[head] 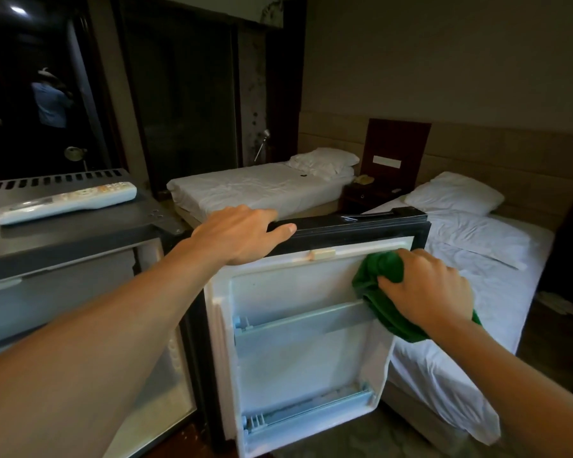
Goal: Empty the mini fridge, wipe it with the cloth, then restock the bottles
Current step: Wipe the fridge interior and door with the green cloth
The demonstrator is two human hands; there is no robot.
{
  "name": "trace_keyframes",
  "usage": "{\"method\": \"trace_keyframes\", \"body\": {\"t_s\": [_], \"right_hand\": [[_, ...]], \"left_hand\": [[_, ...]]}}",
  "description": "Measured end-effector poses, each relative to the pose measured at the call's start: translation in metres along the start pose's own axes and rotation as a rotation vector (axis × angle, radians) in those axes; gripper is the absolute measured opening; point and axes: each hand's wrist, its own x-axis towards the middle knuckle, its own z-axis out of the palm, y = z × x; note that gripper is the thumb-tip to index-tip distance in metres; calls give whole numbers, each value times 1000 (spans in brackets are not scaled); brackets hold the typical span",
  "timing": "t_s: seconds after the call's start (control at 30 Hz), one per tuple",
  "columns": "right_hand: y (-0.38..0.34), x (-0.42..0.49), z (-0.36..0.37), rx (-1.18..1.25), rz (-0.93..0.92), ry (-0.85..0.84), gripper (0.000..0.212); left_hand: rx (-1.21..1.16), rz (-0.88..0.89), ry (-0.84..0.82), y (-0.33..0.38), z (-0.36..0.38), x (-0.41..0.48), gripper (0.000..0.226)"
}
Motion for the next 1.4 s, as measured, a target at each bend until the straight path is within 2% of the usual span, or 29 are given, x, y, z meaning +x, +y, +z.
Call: {"method": "trace_keyframes", "body": {"t_s": [0.13, 0.23, 0.5, 0.67, 0.73, 0.8, 1.0, 1.1, 1.23, 1.4], "right_hand": [[-15, -12, 12, -90, -4, 102, 40], [-13, -13, 15, -92, -3, 112, 41], [-41, -18, 9, 161, 38, 92, 38], [-114, -46, 12, 401, -194, 17, 39], [-147, -62, 16, 377, -322, 37, 39], [-164, -72, 17, 368, -353, 85, 38], [-151, -73, 22, 273, -495, 145, 38], [-128, -67, 16, 169, -566, 77, 40], [-64, -45, 3, 74, -430, -42, 45], [-4, -20, -11, -13, -89, -12, 47]], "left_hand": [[16, 5, 11, -1, 1, 0, 52], [24, 4, 11, -1, 1, 0, 51], [34, 5, 14, 1, -1, -1, 50], [44, -28, 23, 3, -3, -1, 47], [48, -46, 26, 5, -3, -2, 48], [48, -47, 32, 6, -2, -4, 48], [55, -17, 41, 3, -2, -10, 51], [37, -9, 34, 2, -2, -11, 51], [22, 14, 21, 1, -3, -9, 52], [7, 17, 12, 0, -1, -7, 52]]}}
